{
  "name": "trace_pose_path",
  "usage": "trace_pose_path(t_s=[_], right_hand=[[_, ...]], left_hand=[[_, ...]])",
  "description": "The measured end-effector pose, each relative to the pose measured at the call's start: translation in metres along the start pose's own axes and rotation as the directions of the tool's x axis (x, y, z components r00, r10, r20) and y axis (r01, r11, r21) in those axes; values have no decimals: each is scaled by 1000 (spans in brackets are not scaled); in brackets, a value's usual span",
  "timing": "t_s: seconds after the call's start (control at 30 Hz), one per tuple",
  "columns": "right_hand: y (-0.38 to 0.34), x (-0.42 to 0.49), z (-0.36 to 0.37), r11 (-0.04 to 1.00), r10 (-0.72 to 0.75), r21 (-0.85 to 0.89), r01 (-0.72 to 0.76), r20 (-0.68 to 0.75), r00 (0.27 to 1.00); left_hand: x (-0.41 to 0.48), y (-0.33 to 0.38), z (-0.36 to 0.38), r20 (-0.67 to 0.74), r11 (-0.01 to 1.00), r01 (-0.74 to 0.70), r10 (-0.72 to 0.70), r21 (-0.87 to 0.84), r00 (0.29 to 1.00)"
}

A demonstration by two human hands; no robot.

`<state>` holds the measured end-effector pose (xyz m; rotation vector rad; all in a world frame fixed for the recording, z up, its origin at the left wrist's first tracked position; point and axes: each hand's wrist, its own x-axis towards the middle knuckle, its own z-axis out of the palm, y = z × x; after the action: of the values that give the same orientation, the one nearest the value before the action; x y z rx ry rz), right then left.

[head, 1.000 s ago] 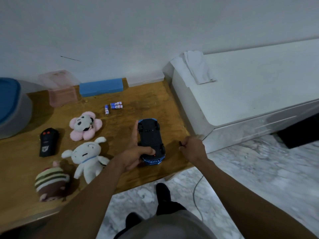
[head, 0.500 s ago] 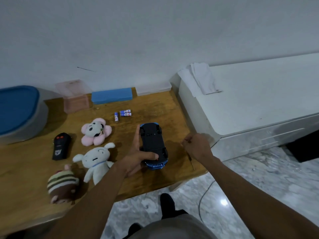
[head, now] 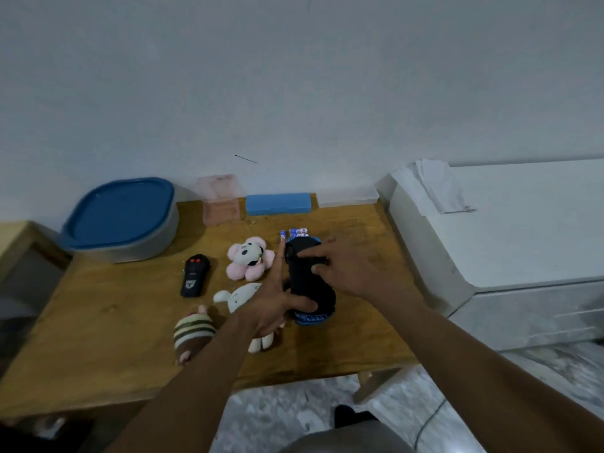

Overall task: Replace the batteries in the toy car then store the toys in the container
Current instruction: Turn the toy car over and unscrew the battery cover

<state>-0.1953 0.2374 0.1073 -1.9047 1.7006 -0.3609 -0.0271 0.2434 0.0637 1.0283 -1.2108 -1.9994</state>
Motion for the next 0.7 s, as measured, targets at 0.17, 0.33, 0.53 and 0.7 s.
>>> trace_pose_path(t_s=[0.17, 0.33, 0.53, 0.7], right_hand=[[-22, -6, 12, 999, 24, -45, -27, -67, 997], [-37, -15, 13, 999, 8, -45, -12, -102, 995], [-35, -27, 3, 998, -44, 54, 44, -3, 999], [-16, -27, -4, 997, -54, 54, 52, 44, 998]], left_hand=[[-20, -2, -9, -20, 1000, 16, -17, -22, 1000], [-30, -9, -11, -58, 999, 11, -13, -45, 998], [-29, -15, -10, -32, 998, -3, 1, -56, 999], [-26, -14, 0, -9, 1000, -5, 5, -2, 1000]])
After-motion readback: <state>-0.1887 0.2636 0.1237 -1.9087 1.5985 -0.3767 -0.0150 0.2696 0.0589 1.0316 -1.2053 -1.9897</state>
